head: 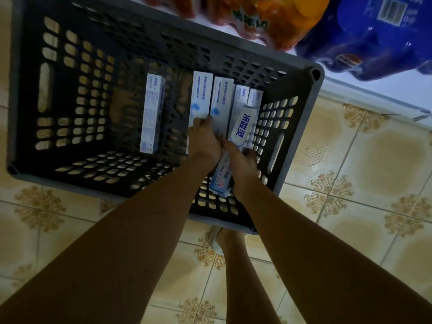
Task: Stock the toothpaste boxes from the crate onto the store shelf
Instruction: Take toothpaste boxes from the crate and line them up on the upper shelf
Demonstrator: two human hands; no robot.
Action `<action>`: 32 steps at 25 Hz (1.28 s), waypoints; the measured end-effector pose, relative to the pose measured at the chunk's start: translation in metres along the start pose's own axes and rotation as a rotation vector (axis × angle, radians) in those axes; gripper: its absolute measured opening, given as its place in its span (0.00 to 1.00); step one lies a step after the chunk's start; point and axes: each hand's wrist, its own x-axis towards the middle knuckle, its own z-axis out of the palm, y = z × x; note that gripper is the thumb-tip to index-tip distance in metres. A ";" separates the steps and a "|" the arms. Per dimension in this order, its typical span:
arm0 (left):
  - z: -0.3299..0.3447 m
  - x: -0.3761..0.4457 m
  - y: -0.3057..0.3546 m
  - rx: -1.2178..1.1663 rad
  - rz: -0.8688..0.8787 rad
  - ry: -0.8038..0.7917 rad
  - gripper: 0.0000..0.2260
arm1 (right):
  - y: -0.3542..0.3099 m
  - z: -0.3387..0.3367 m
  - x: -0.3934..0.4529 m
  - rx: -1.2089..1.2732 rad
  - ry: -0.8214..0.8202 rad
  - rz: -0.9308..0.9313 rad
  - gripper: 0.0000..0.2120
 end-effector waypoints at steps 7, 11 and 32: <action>-0.004 0.015 0.035 -0.358 -0.383 -0.031 0.17 | -0.011 0.003 0.019 0.018 -0.011 -0.063 0.21; -0.014 0.020 0.044 -0.495 -0.475 -0.125 0.19 | -0.011 0.004 0.028 0.072 -0.023 -0.066 0.21; -0.002 -0.001 0.010 -0.514 -0.251 -0.096 0.12 | -0.002 0.005 0.027 0.082 0.013 -0.075 0.32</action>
